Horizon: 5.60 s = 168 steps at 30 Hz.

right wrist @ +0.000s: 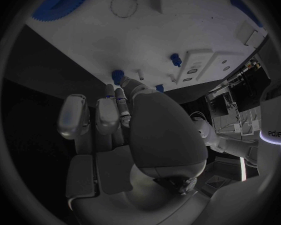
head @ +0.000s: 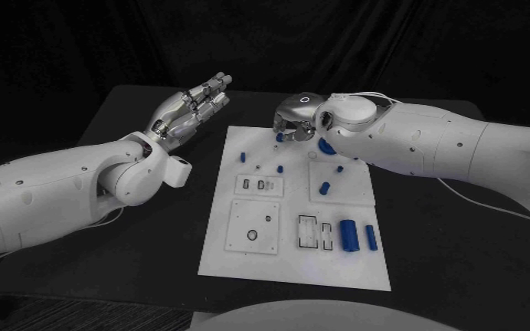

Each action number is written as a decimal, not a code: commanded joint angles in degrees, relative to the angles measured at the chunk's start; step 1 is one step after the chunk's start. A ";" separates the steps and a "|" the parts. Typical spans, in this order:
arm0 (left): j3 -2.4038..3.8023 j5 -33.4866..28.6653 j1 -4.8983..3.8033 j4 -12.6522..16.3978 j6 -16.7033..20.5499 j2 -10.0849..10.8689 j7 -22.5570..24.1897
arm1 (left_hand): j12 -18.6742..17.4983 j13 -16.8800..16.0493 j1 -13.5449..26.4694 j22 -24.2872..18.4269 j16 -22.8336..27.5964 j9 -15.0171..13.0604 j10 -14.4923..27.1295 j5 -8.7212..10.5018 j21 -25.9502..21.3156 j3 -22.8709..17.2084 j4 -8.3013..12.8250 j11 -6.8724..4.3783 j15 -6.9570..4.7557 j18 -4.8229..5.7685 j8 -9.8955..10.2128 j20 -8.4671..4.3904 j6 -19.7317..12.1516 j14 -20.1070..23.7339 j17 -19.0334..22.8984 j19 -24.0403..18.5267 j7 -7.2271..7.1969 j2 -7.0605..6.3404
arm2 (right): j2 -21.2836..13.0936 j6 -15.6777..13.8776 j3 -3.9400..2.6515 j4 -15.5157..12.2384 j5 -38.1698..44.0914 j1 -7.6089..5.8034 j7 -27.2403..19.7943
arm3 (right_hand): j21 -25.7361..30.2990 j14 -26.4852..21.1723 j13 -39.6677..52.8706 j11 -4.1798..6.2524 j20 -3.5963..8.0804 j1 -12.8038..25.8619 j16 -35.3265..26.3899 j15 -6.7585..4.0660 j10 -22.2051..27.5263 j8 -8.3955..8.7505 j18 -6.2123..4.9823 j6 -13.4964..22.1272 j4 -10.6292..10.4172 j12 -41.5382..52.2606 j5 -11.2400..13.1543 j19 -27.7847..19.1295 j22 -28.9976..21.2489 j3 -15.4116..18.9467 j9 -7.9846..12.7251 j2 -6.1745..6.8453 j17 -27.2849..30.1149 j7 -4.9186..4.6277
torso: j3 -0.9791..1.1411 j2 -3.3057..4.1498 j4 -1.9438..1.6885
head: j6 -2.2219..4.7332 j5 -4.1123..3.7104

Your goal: Assemble the parts on the task board

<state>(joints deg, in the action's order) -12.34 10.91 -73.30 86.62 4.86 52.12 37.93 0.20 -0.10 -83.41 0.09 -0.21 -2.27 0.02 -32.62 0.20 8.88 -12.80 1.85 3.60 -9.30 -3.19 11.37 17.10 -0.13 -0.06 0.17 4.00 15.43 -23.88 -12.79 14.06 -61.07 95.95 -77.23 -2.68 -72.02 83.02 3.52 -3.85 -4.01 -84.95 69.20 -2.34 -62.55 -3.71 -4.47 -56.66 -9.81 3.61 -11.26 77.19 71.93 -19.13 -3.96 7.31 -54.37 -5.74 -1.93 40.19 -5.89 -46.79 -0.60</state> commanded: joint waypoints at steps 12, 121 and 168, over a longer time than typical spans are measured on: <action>0.05 0.10 -0.16 0.15 -0.36 0.33 0.07 | -0.20 0.10 -0.65 -0.09 0.21 -0.02 -0.02 -0.32 -0.20 -0.48 0.19 0.29 0.38 -1.04 -0.40 0.43 -0.02 0.13 0.06 -0.17 0.22 0.10 | -3.43 -6.61 -0.34 -3.32 0.18 -1.49 2.38 | 3.65 -2.27 0.20 -0.65 -0.83 2.51 -2.27 0.85 8.47 0.13 -1.25 8.31 0.35 0.03 2.11 -2.15 -1.70 4.25 0.19 0.10 2.55 1.65 | -0.05 -0.15 0.10 | 0.90 0.08; 0.02 0.10 -0.01 -1.58 -4.01 -0.05 -2.14 | -0.20 0.10 -0.38 0.13 0.21 -0.07 -0.02 -0.32 0.07 -2.58 1.51 0.68 1.82 -1.07 -0.64 1.28 0.03 0.13 0.06 0.18 0.59 -0.12 | -19.00 1.54 0.11 -12.64 -7.73 1.47 11.95 | -10.13 6.98 86.48 3.27 0.10 8.65 20.80 -0.15 -27.45 -2.83 2.31 7.08 -1.02 86.39 -2.61 7.32 14.87 14.25 -7.63 -2.72 -35.63 0.40 | -0.16 -0.14 0.21 | 2.89 -0.71; 0.02 0.10 0.03 -1.67 -4.95 -0.15 -3.11 | -0.20 0.10 -0.14 0.31 0.21 -0.10 -0.02 -0.84 0.33 -4.49 2.91 0.86 3.06 -1.07 -0.90 2.39 0.25 0.13 0.06 0.55 0.80 -0.42 | -18.04 -1.83 0.02 -18.54 -8.31 -0.99 8.62 | -9.97 6.98 86.48 3.19 0.11 7.61 20.80 -0.16 -27.45 -17.64 2.39 4.61 4.45 86.39 -23.12 7.80 15.32 6.88 -25.27 -2.87 -35.63 0.74 | -0.15 -0.15 0.15 | 2.39 -0.22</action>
<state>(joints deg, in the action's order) -12.36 10.95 -73.28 84.92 0.70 52.09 34.25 0.20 -0.07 -83.68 0.32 -0.21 -2.31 0.03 -33.15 0.19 4.62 -9.80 2.23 6.16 -9.31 -3.83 13.41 17.51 -0.03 -0.07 0.58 4.41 15.24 -42.16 -13.90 14.11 -79.24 88.09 -78.02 6.02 -81.86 84.15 74.93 -0.22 -3.59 -77.87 89.85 -2.76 -83.94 -11.04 -2.24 -50.50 -5.29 89.85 -34.73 83.94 74.92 -12.11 -17.81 4.29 -74.91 -6.25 -2.10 40.02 -5.69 -44.33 -0.63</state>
